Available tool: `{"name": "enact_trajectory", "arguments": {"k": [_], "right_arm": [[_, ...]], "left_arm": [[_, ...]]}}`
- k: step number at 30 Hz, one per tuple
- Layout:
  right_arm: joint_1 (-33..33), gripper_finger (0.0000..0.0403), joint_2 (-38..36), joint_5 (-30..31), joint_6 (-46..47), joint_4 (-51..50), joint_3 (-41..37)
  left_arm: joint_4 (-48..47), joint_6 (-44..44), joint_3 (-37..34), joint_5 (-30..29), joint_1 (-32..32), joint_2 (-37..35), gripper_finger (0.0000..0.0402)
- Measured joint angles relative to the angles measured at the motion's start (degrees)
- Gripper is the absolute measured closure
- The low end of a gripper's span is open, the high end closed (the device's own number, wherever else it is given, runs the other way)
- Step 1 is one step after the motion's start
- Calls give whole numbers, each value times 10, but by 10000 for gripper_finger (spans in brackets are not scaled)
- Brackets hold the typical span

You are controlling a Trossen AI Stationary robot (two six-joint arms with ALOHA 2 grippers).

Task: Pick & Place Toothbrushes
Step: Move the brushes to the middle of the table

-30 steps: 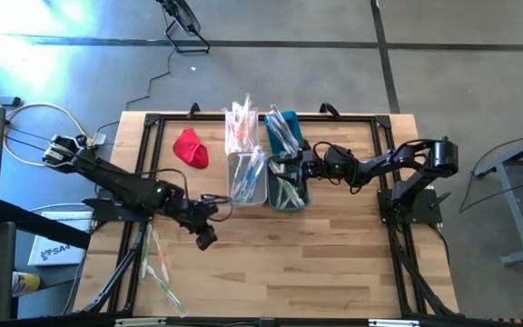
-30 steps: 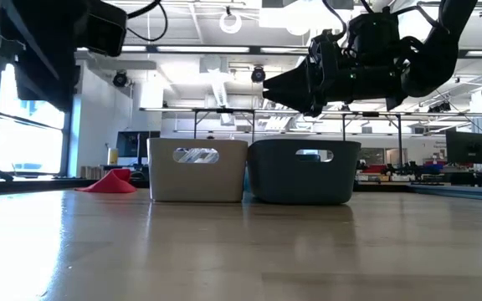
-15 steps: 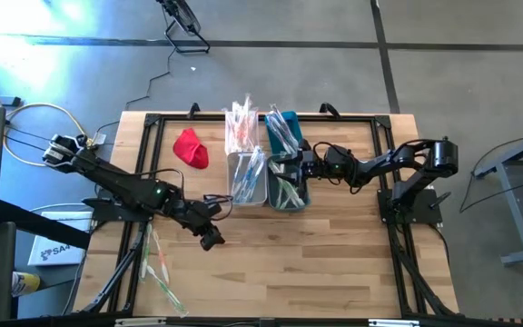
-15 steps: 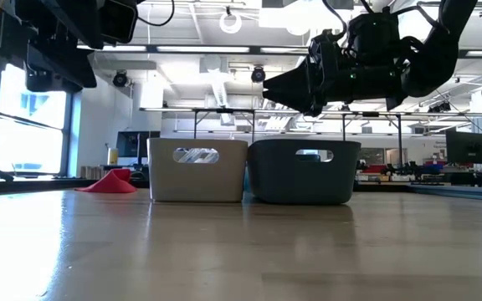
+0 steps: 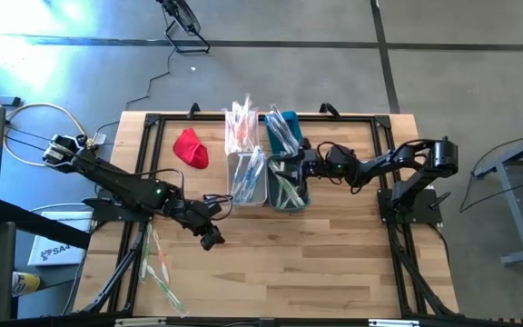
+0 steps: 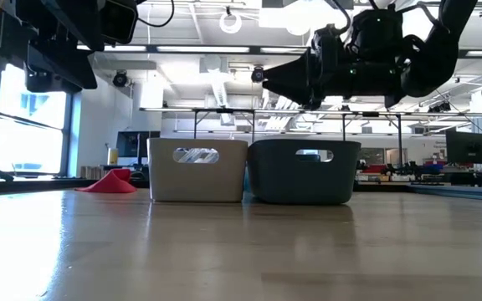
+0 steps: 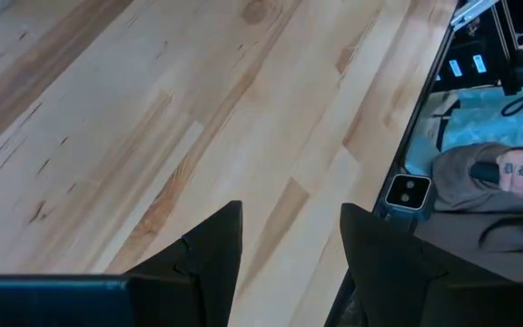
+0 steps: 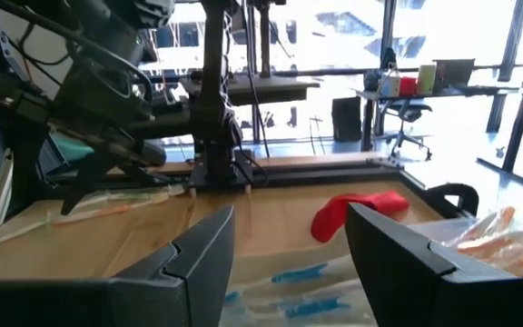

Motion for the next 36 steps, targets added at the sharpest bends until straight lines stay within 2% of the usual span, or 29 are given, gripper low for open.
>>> {"name": "enact_trajectory", "arguments": {"k": [6,8,11,21,28,36], "right_arm": [[0,199,0,0,-27,32,0],[0,199,0,0,-35,45,0],[0,199,0,0,-44,68,0],[-3,199,0,0,-45,107,0],[-15,199,0,0,-40,105,0],[-15,199,0,0,-39,104,0]], "left_arm": [[0,-52,0,10,0,0,218],[-8,-55,0,34,0,0,218],[-37,-115,0,63,0,0,218],[-288,-358,1,99,-3,0,218],[-391,-494,0,143,-61,0,218],[-401,-622,0,142,-148,20,218]]}}
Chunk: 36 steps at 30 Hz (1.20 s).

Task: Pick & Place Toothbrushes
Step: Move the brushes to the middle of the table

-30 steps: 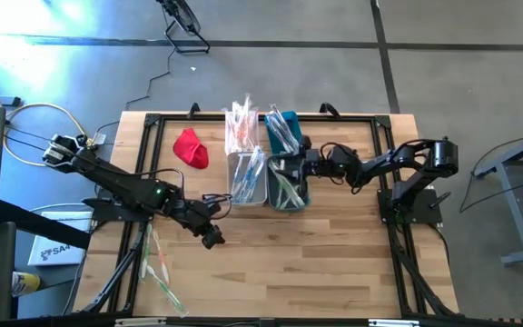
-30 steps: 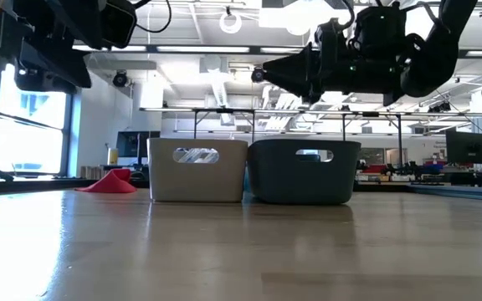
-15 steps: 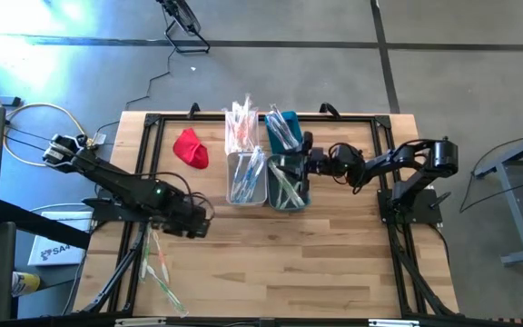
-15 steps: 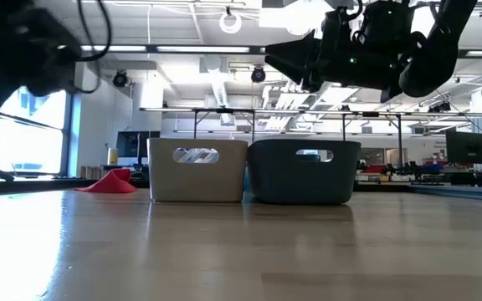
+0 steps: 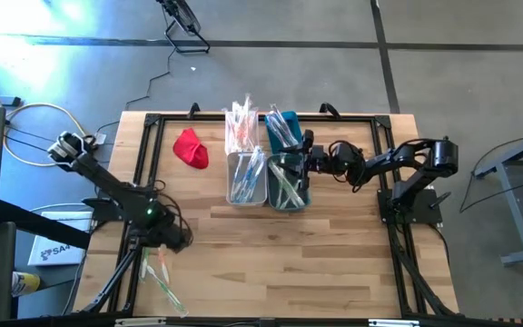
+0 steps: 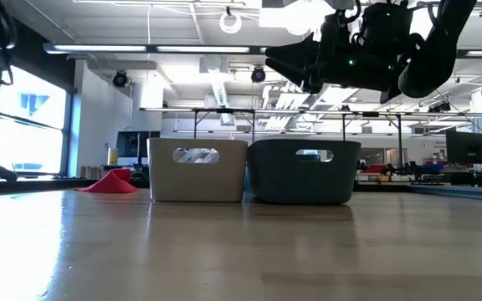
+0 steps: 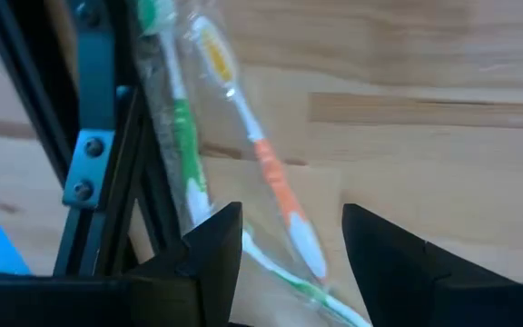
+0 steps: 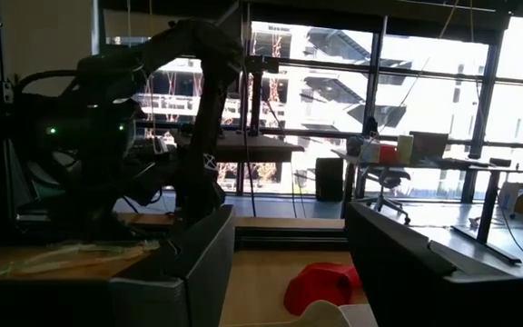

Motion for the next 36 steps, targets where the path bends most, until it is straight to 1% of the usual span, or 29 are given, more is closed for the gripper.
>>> {"name": "enact_trajectory", "arguments": {"k": [4,9,18,21,26,28,36], "right_arm": [[0,199,0,0,0,0,0],[0,199,0,0,0,0,0],[0,199,0,0,0,0,0],[0,199,0,-2,0,0,0],[0,199,0,-2,0,0,0],[0,199,0,-2,0,0,0],[0,199,0,-2,0,0,0]], "left_arm": [[8,-40,0,2,-29,15,218],[33,-52,0,-4,-52,33,218],[41,-58,-2,-7,-55,42,218],[75,-64,-22,-7,-55,42,218],[165,-65,-71,-7,-55,42,218],[187,-67,-85,-2,-55,42,218],[199,-68,-100,9,-55,42,218]]}}
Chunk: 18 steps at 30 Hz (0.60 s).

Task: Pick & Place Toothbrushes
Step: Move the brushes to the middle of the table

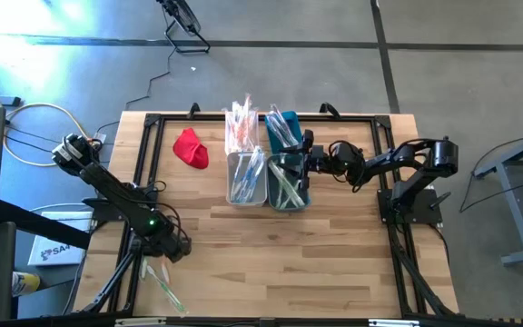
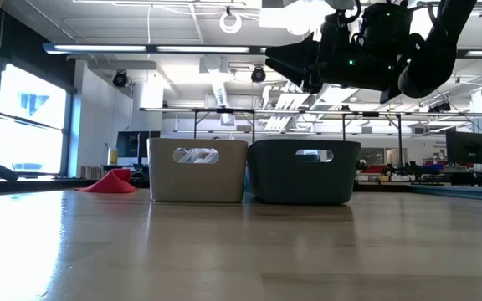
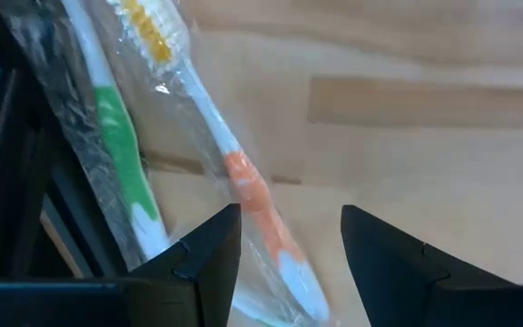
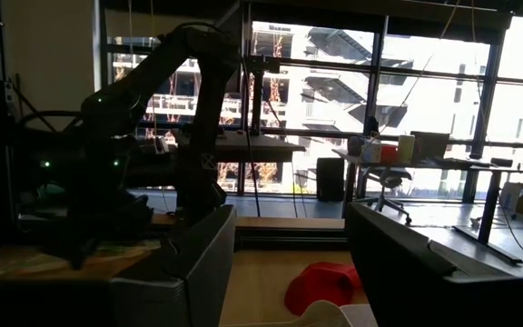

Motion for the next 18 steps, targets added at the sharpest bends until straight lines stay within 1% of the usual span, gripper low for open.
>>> {"name": "enact_trajectory", "arguments": {"k": [5,12,14,15,18], "right_arm": [[0,199,0,0,0,0,0],[0,199,0,0,0,0,0],[0,199,0,0,0,0,0],[0,199,0,0,0,0,0],[0,199,0,0,0,0,0]], "left_arm": [[23,-1,0,3,0,0,218],[21,-1,0,-1,0,0,218],[22,4,0,-20,0,0,218],[23,12,0,-39,0,0,218],[30,53,0,-122,0,0,218]]}}
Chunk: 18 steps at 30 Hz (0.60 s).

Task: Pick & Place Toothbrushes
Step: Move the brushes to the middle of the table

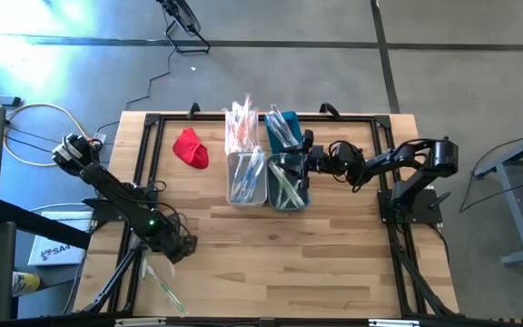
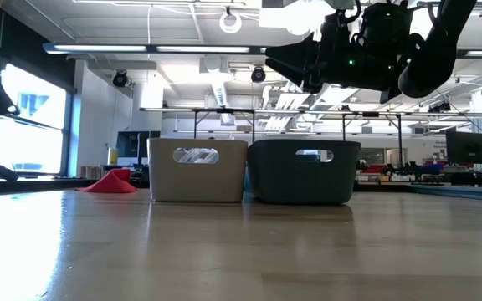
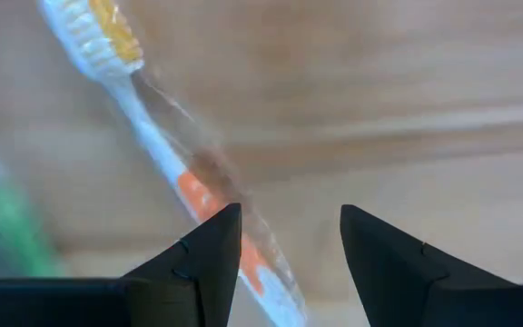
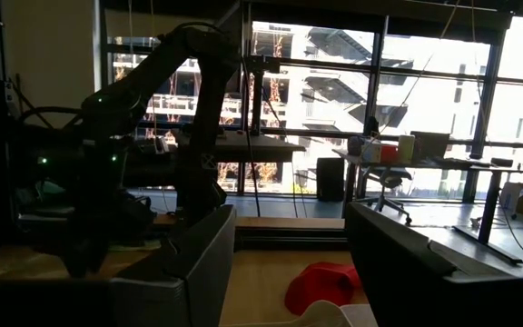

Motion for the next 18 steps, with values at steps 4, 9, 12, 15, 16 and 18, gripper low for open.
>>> {"name": "enact_trajectory", "arguments": {"k": [4,9,12,15,16,18], "right_arm": [[0,199,0,0,0,0,0],[0,199,0,0,0,0,0],[0,199,0,0,0,0,0],[0,199,0,0,0,0,0],[0,199,0,0,0,0,0],[0,199,0,0,0,0,0]], "left_arm": [[14,32,0,-74,1,-1,218],[14,39,0,-102,1,-1,218],[14,52,0,-138,1,-1,218],[16,59,0,-177,1,-1,218],[17,62,0,-188,1,-1,218],[22,69,0,-211,1,-1,218]]}}
